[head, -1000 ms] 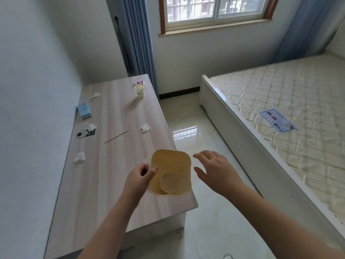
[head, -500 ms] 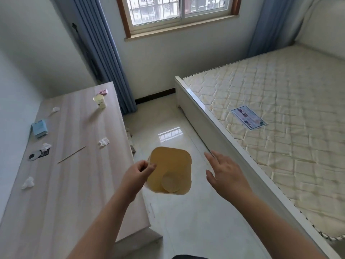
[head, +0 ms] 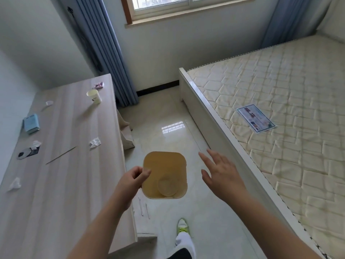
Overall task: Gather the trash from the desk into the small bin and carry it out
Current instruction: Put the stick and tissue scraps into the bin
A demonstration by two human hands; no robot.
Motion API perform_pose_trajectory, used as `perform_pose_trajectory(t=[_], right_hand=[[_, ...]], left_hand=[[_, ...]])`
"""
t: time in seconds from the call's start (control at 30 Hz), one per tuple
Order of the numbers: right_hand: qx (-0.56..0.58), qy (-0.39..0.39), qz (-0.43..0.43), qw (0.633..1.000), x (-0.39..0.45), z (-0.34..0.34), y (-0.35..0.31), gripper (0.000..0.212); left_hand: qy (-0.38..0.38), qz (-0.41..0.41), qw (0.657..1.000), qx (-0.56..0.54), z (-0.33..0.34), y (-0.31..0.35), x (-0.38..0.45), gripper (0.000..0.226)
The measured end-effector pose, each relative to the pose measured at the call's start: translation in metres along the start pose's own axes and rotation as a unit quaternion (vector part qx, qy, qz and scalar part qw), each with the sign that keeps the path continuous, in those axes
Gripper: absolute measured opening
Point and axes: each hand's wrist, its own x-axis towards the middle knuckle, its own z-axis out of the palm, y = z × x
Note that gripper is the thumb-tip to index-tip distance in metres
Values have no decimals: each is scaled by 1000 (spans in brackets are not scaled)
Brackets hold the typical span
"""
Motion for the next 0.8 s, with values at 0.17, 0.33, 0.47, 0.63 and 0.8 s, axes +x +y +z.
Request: perform_pose_trajectory(t=[0.17,0.33,0.47,0.63,0.8], right_hand=[[-13,-11,-6,1000,54,0,6,54],[-26,-17,-22,999,115,-9,3,54],[-14,-14,-24,1000,153,-15,5,55],[-8,-19,-32,999,198,-24,21,57],[-16,-28,-80,996,260,-32,35,57]], left_hand=[[-1,-10,1000,-29,-1,11,44,78],[-13,-7,999,-45,-17,32,93,68],[-10,-16,999,-38,-26,49,126,69],[-2,-19,1000,-11,-20,72,164,66],[47,-33,997,-46,0,92,201,71]])
